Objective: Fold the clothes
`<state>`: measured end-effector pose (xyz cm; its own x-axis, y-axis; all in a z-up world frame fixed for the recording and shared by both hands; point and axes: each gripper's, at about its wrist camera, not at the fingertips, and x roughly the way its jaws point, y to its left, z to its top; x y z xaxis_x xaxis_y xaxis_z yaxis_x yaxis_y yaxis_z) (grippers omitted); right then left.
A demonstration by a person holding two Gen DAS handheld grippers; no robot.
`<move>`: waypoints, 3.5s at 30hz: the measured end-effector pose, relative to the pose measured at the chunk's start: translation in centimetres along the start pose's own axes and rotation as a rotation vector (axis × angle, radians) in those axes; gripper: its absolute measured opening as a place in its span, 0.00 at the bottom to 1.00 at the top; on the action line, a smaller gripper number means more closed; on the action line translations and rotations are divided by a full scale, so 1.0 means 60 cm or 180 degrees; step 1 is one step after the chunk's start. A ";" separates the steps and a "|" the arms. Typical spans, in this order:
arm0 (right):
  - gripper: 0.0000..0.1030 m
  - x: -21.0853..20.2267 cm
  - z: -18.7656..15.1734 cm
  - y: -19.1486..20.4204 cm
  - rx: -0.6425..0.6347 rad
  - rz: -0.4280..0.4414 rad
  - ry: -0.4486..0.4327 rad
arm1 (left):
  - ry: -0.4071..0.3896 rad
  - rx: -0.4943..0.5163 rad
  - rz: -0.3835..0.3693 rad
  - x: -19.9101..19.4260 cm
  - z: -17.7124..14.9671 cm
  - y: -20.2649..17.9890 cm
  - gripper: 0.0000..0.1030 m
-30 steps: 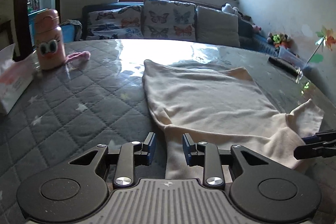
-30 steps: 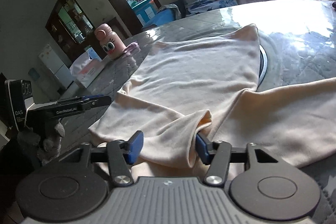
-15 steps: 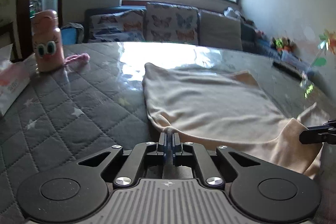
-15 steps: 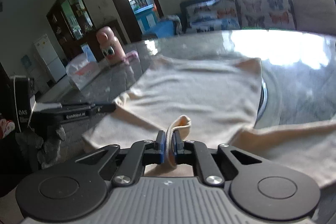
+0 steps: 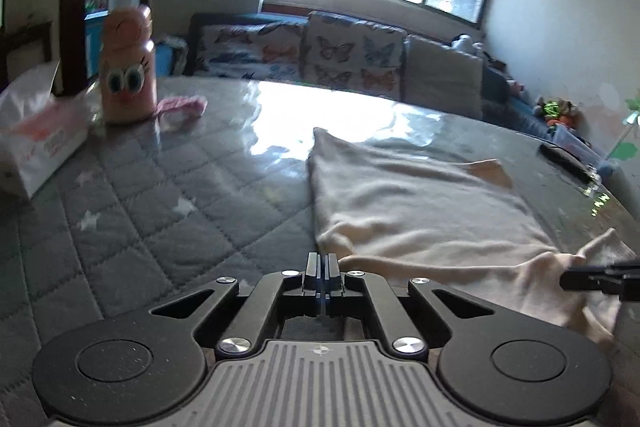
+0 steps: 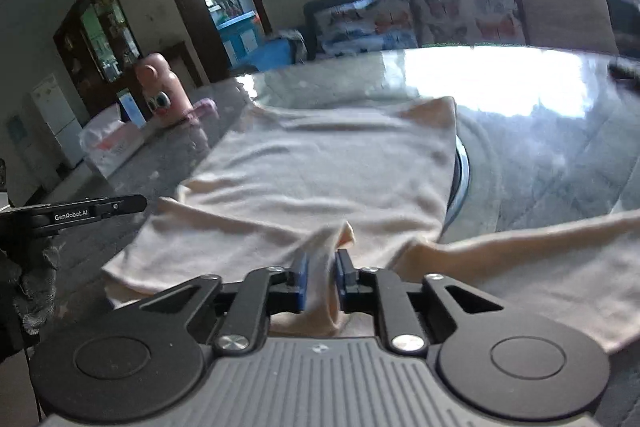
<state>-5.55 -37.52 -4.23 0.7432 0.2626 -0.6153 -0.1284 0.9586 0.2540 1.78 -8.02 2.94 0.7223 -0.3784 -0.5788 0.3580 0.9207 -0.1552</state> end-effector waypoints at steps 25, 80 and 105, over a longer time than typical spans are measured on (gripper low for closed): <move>0.27 -0.025 -0.038 0.008 -0.0354 -0.0130 0.0027 | 0.0330 0.0228 -0.0151 0.042 -0.007 -0.054 0.08; 0.04 -0.196 0.018 -0.137 0.0573 -0.0929 -0.0960 | 0.0169 0.0253 -0.0200 -0.014 -0.025 -0.108 1.00; 0.09 -0.052 0.086 0.176 -0.0278 0.0428 -0.0532 | 0.0002 -0.0121 -0.0027 -0.066 -0.050 -0.004 1.00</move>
<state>-5.82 -28.76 4.21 0.8131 0.3737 -0.4464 -0.2845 0.9240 0.2554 -2.91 -6.44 2.88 0.7191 -0.3862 -0.5778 0.3414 0.9204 -0.1903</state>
